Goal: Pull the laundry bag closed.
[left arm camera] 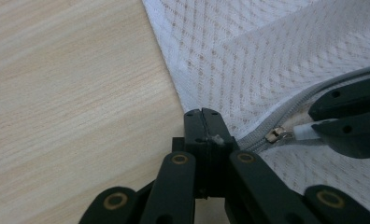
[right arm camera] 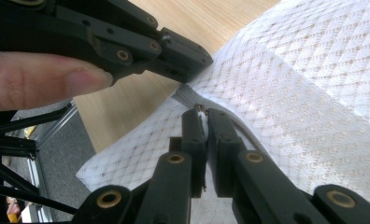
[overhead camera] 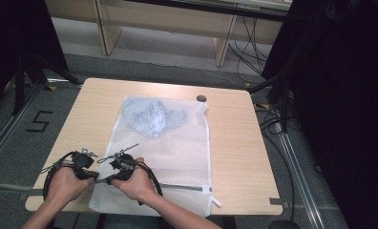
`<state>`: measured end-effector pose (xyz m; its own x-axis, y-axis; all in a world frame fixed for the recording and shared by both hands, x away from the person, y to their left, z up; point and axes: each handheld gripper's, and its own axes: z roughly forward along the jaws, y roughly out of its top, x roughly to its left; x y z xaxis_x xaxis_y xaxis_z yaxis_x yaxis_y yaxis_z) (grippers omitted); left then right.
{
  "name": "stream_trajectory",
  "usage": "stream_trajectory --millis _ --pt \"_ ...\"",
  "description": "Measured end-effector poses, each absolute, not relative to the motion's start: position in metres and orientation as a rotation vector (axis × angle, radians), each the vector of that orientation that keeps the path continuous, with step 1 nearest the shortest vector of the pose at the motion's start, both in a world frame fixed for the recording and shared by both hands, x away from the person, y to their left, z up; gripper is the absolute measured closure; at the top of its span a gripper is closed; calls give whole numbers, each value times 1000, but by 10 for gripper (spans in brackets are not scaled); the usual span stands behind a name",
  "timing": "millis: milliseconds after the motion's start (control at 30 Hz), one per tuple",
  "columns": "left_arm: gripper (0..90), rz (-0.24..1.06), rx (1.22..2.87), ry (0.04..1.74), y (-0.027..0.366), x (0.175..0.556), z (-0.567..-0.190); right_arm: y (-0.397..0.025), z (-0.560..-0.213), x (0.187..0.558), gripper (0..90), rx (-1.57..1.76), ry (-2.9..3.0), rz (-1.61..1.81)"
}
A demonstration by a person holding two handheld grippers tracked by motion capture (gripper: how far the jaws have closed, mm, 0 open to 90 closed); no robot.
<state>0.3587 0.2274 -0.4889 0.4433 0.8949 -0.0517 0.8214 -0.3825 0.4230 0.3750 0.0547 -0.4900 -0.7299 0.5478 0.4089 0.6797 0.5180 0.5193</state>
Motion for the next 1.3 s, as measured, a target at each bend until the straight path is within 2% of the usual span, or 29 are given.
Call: stream_trajectory --millis 500,600,733,900,1233,1300 --pt "900 258 2317 1437 229 360 -489 49 -486 374 870 -1027 -2592 -1008" --pt "900 255 2268 1467 227 359 -491 47 -484 373 870 -1037 -2591 -1004" --pt "900 248 2311 1437 229 360 -490 46 -484 372 870 -1039 -2584 -1007" --pt "900 263 2269 1476 227 359 -491 43 -482 372 870 -1042 -2585 -996" --pt "900 249 2303 1449 229 359 -490 40 -480 371 870 -1024 -2605 -1008" --pt "900 257 2265 1471 227 359 -491 38 -479 371 870 -1029 -2596 -1002"
